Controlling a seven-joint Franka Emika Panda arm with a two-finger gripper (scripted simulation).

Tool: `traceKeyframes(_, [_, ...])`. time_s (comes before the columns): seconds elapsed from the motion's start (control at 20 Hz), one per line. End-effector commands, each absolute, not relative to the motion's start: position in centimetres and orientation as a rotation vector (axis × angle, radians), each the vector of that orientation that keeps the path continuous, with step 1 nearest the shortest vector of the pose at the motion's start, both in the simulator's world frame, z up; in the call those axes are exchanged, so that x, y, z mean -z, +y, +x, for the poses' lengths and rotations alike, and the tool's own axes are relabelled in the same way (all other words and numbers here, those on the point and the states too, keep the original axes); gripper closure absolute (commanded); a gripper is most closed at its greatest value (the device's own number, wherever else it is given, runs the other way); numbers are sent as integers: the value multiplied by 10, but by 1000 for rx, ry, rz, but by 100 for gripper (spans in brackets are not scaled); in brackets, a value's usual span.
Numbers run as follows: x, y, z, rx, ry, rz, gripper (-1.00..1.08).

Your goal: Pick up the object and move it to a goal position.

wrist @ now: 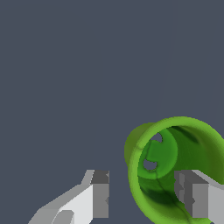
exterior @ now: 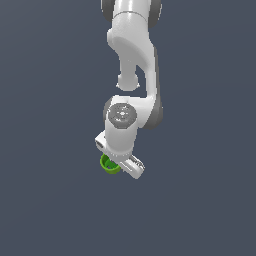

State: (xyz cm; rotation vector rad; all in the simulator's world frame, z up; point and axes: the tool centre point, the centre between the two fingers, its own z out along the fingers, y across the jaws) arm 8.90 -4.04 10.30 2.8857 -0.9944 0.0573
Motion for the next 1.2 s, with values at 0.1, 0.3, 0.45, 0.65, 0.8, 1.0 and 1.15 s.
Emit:
traceKeyframes(0.1, [-93, -41, 89, -57, -997, 2885, -20])
traceKeyframes(0.3, [-77, -43, 89, -58, -1000, 2884, -20])
traceKeyframes(0.45, [-73, -43, 89, -58, -1001, 2883, -20])
traceKeyframes(0.65, [-73, -43, 89, -58, -1001, 2883, 108])
traceKeyframes(0.8, [-73, -43, 89, -58, -1001, 2883, 108])
traceKeyframes(1.0, [-73, -43, 89, -58, -1001, 2883, 108])
traceKeyframes(1.15, [-76, -39, 89, -58, -1001, 2883, 108])
